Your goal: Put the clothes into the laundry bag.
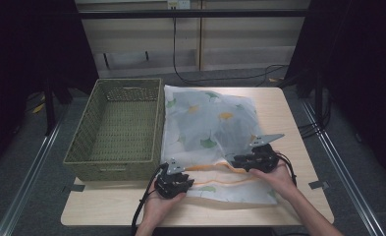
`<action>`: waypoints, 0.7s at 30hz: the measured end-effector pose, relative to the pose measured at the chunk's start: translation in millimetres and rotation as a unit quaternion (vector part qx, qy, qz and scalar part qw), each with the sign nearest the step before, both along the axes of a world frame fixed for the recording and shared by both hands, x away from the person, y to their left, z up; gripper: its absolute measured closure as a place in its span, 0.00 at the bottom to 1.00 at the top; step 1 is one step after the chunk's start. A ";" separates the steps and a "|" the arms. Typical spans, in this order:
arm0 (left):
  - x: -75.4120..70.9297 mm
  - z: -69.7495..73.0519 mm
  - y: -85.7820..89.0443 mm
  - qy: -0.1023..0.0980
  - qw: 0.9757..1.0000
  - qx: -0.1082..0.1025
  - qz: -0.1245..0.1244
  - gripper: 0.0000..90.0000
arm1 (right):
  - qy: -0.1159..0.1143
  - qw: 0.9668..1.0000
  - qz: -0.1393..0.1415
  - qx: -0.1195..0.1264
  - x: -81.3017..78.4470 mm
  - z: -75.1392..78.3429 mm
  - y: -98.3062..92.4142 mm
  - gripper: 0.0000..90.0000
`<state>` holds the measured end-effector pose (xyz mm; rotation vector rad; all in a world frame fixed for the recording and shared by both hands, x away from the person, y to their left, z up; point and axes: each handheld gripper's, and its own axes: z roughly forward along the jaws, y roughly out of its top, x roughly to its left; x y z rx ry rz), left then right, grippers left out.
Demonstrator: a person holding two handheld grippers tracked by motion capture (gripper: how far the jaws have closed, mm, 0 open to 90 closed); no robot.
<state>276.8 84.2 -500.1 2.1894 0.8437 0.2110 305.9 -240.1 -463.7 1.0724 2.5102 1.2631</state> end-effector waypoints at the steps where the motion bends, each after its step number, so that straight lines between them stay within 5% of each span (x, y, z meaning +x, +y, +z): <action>1: 0.5 0.2 0.0 0.000 1.000 0.004 -0.004 0.79 | -0.002 1.000 -0.013 -0.001 -2.2 0.8 -5.4 0.86; 7: 9.4 -3.0 -0.9 0.007 1.000 -0.021 -0.006 0.83 | 0.010 0.996 -0.072 -0.045 -10.2 -10.9 -36.6 0.90; 13: 19.5 -4.3 -10.9 -0.002 1.000 -0.021 -0.005 0.85 | 0.033 0.991 -0.095 -0.093 -9.0 -26.9 -52.2 0.89; 21: 31.1 -3.9 -25.1 -0.009 1.000 -0.008 -0.013 0.85 | 0.005 0.985 -0.106 -0.138 -10.9 -27.8 -59.1 0.88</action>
